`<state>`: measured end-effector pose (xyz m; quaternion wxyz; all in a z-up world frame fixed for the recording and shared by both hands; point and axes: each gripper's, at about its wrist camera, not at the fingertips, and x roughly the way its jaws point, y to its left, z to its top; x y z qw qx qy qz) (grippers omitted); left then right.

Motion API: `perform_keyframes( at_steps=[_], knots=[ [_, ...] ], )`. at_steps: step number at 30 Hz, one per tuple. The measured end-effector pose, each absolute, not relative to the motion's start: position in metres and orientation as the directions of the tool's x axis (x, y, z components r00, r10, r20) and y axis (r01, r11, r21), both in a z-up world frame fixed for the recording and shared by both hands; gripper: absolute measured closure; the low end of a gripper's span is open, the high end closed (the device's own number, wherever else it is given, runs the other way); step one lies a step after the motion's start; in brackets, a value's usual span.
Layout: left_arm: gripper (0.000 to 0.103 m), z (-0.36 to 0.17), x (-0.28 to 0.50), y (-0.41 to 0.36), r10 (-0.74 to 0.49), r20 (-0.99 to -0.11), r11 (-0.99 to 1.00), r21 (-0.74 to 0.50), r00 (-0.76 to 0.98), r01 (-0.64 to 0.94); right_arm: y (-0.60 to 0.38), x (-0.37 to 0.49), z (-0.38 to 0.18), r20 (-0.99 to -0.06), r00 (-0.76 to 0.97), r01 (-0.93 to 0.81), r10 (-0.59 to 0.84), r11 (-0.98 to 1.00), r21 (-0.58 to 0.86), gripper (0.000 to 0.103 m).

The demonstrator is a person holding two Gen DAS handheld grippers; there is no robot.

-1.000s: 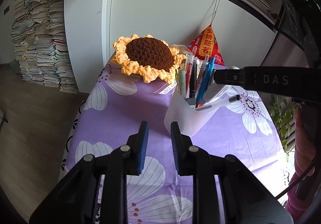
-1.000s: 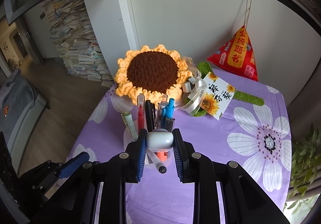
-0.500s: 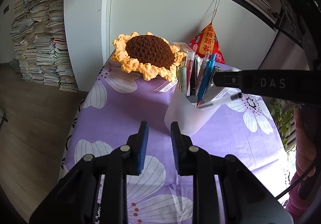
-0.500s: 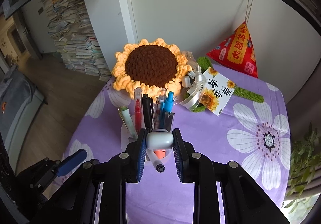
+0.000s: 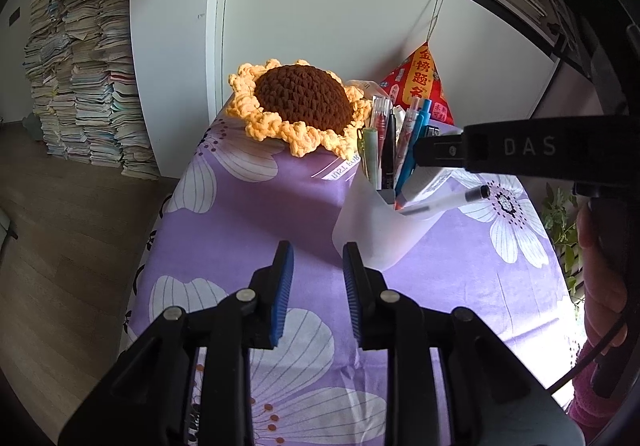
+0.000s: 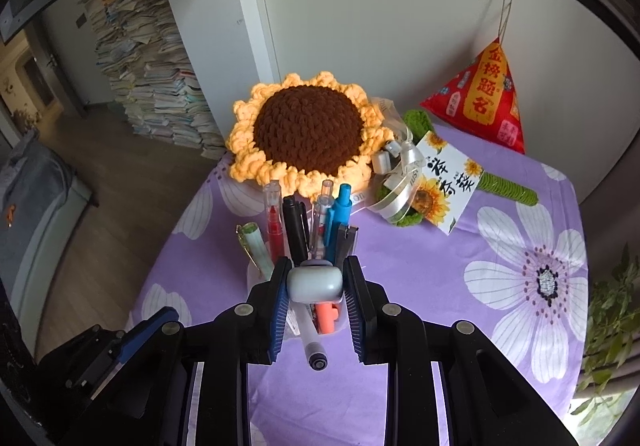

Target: Organize stationery

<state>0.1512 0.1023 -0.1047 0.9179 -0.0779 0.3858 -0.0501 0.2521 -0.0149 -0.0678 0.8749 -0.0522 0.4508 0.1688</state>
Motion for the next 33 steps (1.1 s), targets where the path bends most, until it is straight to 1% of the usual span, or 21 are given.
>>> perform_keyframes(
  at_steps=[3,11,18,23,25,30,33],
  knots=[
    [0.076,-0.105,0.150,0.101,-0.150,-0.699,0.983,-0.178,0.699,0.034,-0.020,0.252,-0.069,-0.806,0.533,-0.330,0.258,0.940,0.083,0.076],
    [0.075,-0.105,0.150,0.099,-0.155,-0.699,0.983,-0.180,0.698,0.038,-0.034,0.242,-0.054,-0.774,0.566,-0.319,0.283,0.941,0.111,0.076],
    [0.074,-0.101,0.148,0.099,-0.155,-0.691,0.983,-0.181,0.706,0.039,-0.057,0.234,-0.054,-0.769,0.585,-0.273,0.257,0.956,0.112,0.076],
    [0.068,-0.093,0.141,0.093,-0.161,-0.675,0.983,-0.175,0.720,0.056,-0.073,0.225,-0.053,-0.767,0.594,-0.241,0.241,0.964,0.117,0.076],
    [0.065,-0.090,0.138,0.090,-0.164,-0.670,0.983,-0.172,0.724,0.063,-0.080,0.219,-0.052,-0.762,0.600,-0.232,0.245,0.964,0.127,0.076],
    [0.061,-0.081,0.129,0.081,-0.179,-0.652,0.981,-0.175,0.737,0.084,-0.093,0.196,-0.050,-0.750,0.618,-0.215,0.238,0.968,0.130,0.076],
    [0.049,-0.076,0.125,0.075,-0.185,-0.643,0.981,-0.171,0.743,0.096,-0.102,0.180,-0.049,-0.741,0.629,-0.212,0.236,0.969,0.128,0.076]
  ],
)
